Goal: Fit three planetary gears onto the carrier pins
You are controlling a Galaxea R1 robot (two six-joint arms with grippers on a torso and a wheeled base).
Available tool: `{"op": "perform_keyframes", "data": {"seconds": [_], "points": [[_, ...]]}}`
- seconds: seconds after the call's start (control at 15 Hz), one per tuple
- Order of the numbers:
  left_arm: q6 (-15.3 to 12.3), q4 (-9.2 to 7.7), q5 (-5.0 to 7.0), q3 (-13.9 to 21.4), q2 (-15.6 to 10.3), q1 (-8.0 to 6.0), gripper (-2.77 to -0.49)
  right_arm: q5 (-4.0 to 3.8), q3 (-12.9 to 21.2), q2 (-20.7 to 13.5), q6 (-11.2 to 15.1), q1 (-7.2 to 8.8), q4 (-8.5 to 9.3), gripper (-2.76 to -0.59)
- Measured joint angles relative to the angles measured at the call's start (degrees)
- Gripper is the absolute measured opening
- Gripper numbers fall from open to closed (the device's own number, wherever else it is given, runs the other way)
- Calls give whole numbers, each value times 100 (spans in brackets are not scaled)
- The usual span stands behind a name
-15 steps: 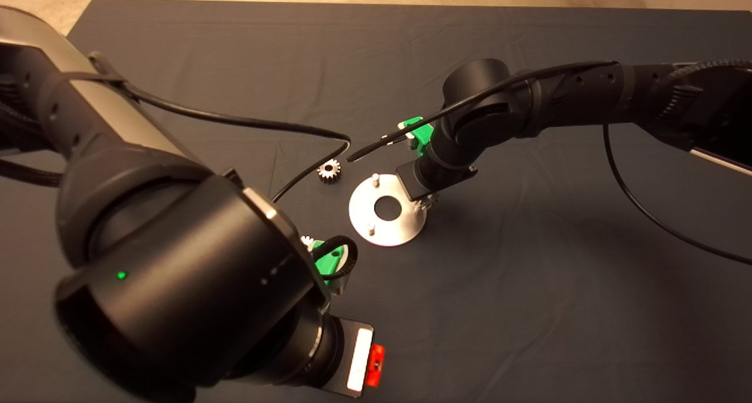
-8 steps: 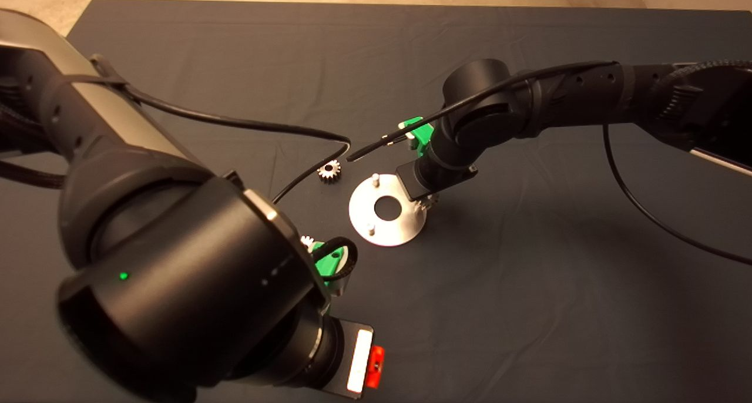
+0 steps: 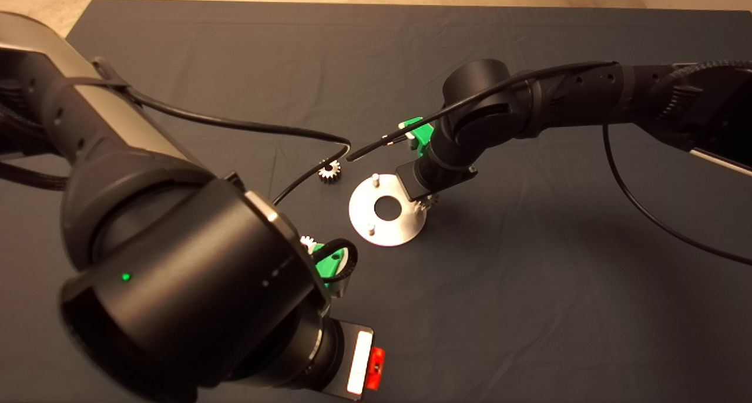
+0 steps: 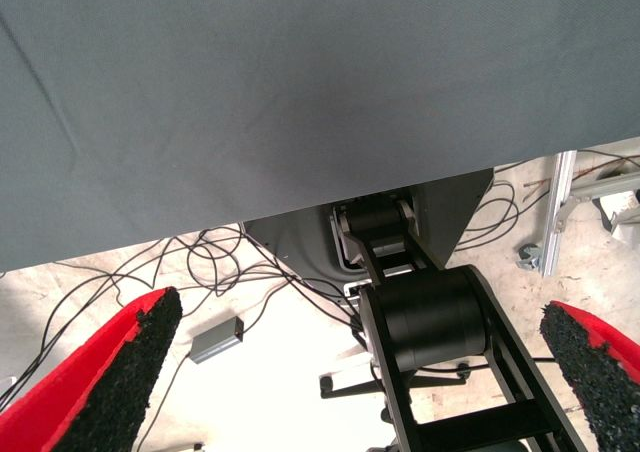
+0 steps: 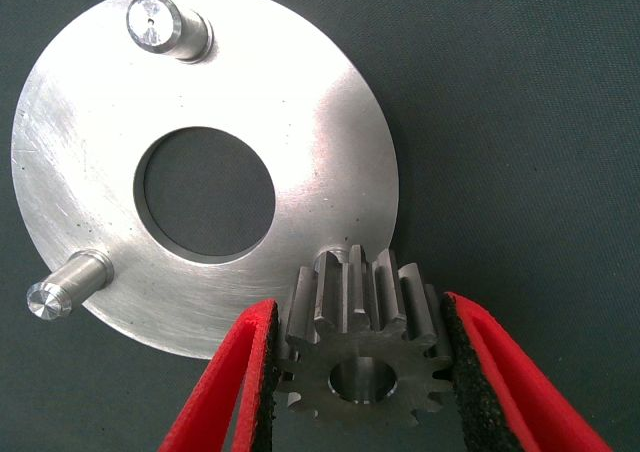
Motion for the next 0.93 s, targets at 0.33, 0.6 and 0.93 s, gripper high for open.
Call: {"op": "perform_keyframes", "data": {"seconds": [0.33,0.6,0.93], "points": [[-20,-1,0,0,-1,0,-64,0,5,0,17,-107,7,-234],[-21,-1,0,0,0,0,-64,0,5,0,17,-107,7,-234],[-21,-1,0,0,0,0,-64,0,2,0,17,-107,7,-234]]}}
